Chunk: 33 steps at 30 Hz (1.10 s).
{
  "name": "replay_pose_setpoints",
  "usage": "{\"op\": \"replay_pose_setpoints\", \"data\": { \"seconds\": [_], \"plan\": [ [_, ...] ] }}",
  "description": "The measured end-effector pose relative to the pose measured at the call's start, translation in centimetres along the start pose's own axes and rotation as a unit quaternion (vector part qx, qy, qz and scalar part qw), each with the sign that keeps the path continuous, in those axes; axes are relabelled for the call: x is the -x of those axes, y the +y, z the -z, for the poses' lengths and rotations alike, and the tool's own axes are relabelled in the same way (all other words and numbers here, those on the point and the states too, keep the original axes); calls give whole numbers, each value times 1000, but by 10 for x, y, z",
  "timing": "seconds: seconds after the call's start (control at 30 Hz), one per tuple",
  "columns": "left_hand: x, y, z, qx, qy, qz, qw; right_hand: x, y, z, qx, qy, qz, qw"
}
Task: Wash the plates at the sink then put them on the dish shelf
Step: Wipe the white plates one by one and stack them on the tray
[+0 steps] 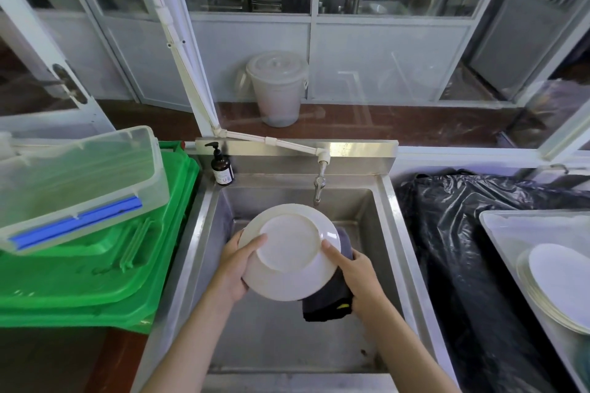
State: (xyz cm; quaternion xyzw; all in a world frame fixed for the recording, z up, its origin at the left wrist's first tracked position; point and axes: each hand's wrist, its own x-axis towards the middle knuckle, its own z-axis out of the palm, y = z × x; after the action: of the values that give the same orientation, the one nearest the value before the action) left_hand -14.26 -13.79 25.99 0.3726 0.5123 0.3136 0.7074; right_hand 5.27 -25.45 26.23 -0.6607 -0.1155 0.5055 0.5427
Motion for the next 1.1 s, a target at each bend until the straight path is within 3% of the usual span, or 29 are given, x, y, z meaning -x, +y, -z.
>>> {"op": "replay_pose_setpoints", "data": {
  "seconds": [0.17, 0.27, 0.37, 0.47, 0.53, 0.6, 0.73, 0.77, 0.93, 0.97, 1.1],
  "plan": [
    [7, 11, 0, -56, 30, -97, 993, -14, 13, 25, 191, 121, 100, 969],
    [14, 19, -5, -162, 26, -163, 973, -14, -3, 30, 166, 154, 153, 962],
    [20, 19, -14, -297, 21, -215, 930, 0, -32, 13, 161, 134, 262, 942],
    [32, 17, -33, -342, -15, -232, 910, 13, -52, -17, 204, 61, 364, 907],
    [40, 15, -44, -380, -41, -245, 891, 14, -55, -35, 261, 21, 430, 864],
    [47, 14, -50, -404, -62, -259, 875, 5, -49, -43, 281, 32, 466, 838],
    [59, 14, -46, -402, -42, -272, 873, -10, -48, -37, 147, 93, 353, 919],
    [61, 16, -46, -408, -42, -276, 869, -10, -48, -39, 140, 93, 342, 925],
    [63, 26, -51, -410, -62, -267, 870, 6, -50, -55, 251, 5, 490, 835],
    [65, 26, -51, -418, -60, -269, 866, 2, -50, -55, 252, 0, 487, 836],
    [72, 20, -50, -448, -32, -246, 859, -14, -50, -44, 174, 67, 360, 914]
  ]
}}
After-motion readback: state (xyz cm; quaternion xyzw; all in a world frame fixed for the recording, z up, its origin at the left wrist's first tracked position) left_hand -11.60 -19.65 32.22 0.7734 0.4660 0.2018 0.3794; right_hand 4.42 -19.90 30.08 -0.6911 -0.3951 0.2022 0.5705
